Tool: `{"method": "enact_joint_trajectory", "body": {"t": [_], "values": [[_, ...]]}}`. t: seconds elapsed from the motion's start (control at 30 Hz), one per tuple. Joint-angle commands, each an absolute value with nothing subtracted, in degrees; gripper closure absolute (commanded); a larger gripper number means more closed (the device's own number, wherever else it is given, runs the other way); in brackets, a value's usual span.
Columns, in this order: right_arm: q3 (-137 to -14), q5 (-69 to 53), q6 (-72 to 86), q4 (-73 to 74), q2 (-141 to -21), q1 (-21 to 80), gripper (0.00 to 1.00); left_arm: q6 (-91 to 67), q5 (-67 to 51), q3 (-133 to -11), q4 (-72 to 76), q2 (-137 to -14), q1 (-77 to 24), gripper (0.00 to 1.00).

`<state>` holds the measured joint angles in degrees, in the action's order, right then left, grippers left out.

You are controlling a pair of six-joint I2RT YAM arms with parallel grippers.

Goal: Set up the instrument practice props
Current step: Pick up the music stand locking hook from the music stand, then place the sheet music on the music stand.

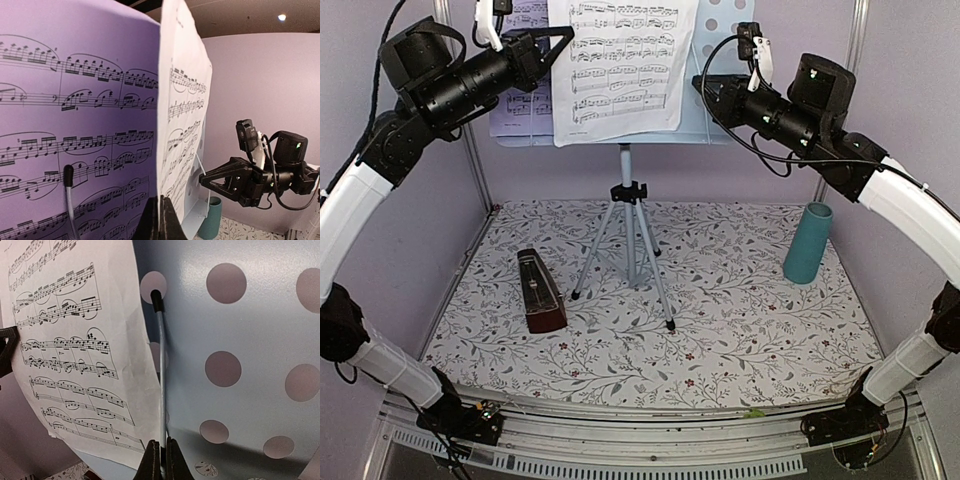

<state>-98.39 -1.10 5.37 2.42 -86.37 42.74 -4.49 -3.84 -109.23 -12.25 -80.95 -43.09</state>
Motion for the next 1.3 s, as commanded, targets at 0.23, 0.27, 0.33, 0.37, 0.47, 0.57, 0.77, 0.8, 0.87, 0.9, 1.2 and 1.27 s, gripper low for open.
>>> {"method": "enact_joint_trajectory", "body": {"t": [0.23, 0.27, 0.33, 0.37, 0.47, 0.57, 0.77, 0.8, 0.87, 0.9, 1.2, 1.27], "values": [[-92.1, 4.6, 10.4, -3.8, -83.2, 42.7, 1.0, -8.0, -3.5, -106.5, -7.1, -81.2, -40.5, 1.0], [-91.5, 4.7, 10.6, -4.6, -82.9, 42.6, 1.0, -8.2, -3.5, -106.4, -6.9, -81.2, -40.4, 1.0], [-90.1, 4.1, 10.8, -6.3, -82.1, 42.7, 1.0, -8.5, -3.7, -106.6, -6.7, -81.5, -40.3, 1.0], [-89.6, 3.9, 10.7, -7.2, -81.8, 42.6, 1.0, -8.7, -3.8, -106.6, -6.6, -81.6, -40.3, 1.0], [-88.6, 3.2, 10.2, -8.9, -81.6, 42.7, 1.0, -8.9, -3.7, -107.2, -6.6, -82.2, -40.2, 1.0], [-88.8, 1.6, 9.0, -9.6, -82.3, 42.7, 1.0, -8.7, -5.0, -108.3, -6.7, -83.3, -40.2, 1.0], [-90.7, 0.2, 7.0, -9.4, -83.5, 42.7, 1.0, -8.2, -5.2, -110.3, -7.9, -84.9, -40.2, 1.0], [-90.9, 0.2, 6.9, -9.4, -83.6, 42.6, 1.0, -8.3, -4.8, -110.3, -7.7, -84.8, -40.2, 1.0], [-91.2, 0.2, 6.5, -9.4, -83.8, 42.6, 1.0, -8.4, -5.2, -110.3, -7.4, -85.0, -40.2, 1.0], [-91.4, 0.2, 6.4, -9.4, -83.9, 42.7, 1.0, -8.4, -5.2, -110.4, -7.4, -85.1, -40.2, 1.0], [-92.0, 0.9, 7.0, -9.6, -84.0, 42.7, 1.0, -9.0, -2.8, -108.7, -6.4, -83.9, -40.2, 1.0], [-92.1, 1.1, 6.9, -9.5, -84.1, 42.7, 1.0, -9.1, -2.8, -108.6, -6.3, -83.8, -40.1, 1.0]]}}
